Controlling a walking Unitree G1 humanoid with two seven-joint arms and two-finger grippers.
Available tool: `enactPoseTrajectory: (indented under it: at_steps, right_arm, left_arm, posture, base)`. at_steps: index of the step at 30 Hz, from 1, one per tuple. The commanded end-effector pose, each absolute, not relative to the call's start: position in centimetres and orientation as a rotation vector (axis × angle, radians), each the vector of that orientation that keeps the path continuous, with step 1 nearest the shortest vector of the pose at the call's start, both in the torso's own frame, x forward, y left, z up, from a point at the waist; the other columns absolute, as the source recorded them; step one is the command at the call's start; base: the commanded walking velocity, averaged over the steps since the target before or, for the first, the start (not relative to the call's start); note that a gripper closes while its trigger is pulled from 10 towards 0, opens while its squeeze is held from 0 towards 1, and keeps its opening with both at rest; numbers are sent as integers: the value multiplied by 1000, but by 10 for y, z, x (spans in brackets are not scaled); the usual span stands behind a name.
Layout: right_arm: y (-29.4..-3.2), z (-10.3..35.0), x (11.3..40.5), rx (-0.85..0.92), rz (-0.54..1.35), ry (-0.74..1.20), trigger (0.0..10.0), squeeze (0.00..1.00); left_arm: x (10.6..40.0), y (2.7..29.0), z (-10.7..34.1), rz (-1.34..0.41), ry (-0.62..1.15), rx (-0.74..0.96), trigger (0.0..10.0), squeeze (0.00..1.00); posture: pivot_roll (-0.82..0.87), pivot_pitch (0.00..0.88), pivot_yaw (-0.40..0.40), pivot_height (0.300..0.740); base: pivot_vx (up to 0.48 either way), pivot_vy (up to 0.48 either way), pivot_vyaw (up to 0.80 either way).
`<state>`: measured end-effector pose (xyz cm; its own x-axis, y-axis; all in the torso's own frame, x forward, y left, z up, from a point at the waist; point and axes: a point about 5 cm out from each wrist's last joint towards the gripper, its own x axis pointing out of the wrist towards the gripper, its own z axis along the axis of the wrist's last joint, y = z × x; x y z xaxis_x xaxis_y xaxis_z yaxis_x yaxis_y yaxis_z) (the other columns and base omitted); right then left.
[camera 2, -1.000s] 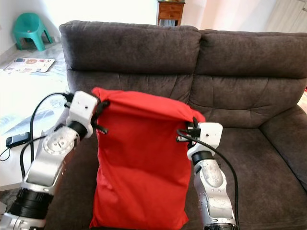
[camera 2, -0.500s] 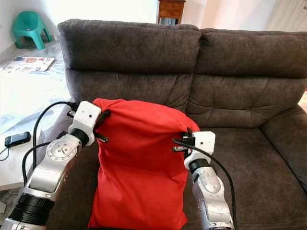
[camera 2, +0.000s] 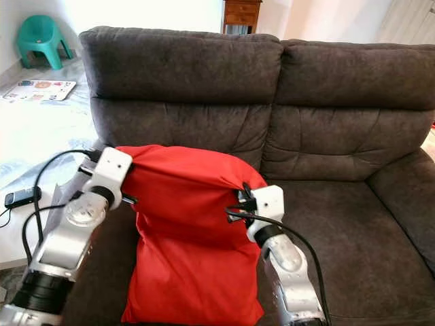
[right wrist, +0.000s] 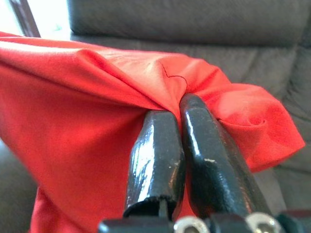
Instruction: Move the pillow to the sofa from floor
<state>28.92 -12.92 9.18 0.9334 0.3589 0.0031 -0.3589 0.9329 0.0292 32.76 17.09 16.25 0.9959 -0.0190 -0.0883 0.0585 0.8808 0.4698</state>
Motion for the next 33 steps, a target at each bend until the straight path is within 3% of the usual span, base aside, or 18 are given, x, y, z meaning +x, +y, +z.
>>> enactPoseTrajectory:
  at_steps: [1, 7, 14, 18, 22, 26, 33]
  right_arm:
    - [-151, 88, 288, 30, 276, 11, 10000, 0]
    - [-150, 87, 286, 35, 276, 8, 10000, 0]
    - [-150, 90, 287, 47, 273, -15, 10000, 0]
    - [-148, 96, 287, 72, 279, -48, 10000, 0]
    - [-148, 97, 286, 77, 278, -54, 10000, 0]
    - [-148, 94, 285, 81, 272, -49, 10000, 0]
    - [-154, 92, 286, 81, 207, -44, 10000, 0]
  left_arm:
    - [327, 218, 179, 201, 79, 537, 10000, 0]
    - [327, 228, 187, 279, 48, 557, 10000, 0]
    - [324, 218, 181, 304, 57, 575, 10000, 0]
    - [320, 233, 200, 452, -50, 582, 10000, 0]
    - [319, 240, 207, 496, -74, 602, 10000, 0]
    - [322, 236, 198, 462, -39, 594, 10000, 0]
    - [323, 200, 167, 253, -5, 518, 10000, 0]
  posture:
    - [42, 0, -71, 740]
    - [42, 0, -69, 740]
    - [40, 0, -74, 740]
    - [39, 0, -72, 740]
    - [38, 0, -68, 740]
    - [36, 0, -66, 740]
    - [31, 0, -68, 740]
  base:
    - [0, 0, 0]
    - [0, 0, 0]
    - [0, 0, 0]
    - [0, 0, 0]
    - [0, 0, 0]
    - [0, 0, 0]
    - [0, 0, 0]
